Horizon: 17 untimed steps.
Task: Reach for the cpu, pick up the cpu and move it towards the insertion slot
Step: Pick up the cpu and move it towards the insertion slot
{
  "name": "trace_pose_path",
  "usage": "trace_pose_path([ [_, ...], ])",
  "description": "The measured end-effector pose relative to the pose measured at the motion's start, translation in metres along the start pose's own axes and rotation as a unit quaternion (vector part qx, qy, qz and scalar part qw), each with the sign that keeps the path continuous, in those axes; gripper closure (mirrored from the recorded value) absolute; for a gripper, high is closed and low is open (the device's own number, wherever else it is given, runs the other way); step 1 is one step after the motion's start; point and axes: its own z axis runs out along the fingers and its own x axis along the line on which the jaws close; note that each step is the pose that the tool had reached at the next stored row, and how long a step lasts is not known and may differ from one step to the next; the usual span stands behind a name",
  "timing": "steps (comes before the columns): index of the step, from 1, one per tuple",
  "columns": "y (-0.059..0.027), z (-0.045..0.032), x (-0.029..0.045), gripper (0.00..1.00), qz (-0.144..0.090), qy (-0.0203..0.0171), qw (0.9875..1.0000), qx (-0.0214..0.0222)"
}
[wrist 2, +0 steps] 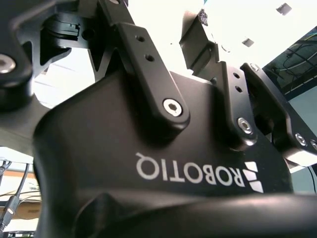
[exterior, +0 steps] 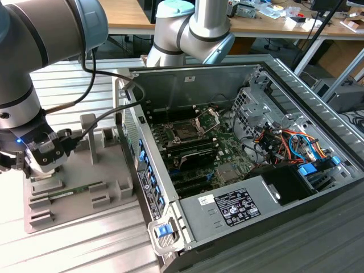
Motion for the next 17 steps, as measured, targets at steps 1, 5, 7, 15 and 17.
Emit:
trace_pose_path([
  [1, 0.0, -0.0003, 0.0, 0.45, 0.0, 0.0, 1.0, 0.0],
  [5, 0.0001, -0.0016, 0.0, 0.45, 0.0, 0.0, 1.0, 0.0],
  [7, 0.0001, -0.0021, 0.0, 0.45, 0.0, 0.0, 1.0, 0.0],
  [15, 0.0003, -0.0061, 0.0, 0.45, 0.0, 0.0, 1.0, 0.0],
  [17, 0.0004, -0.0074, 0.0, 0.45, 0.0, 0.0, 1.0, 0.0],
])
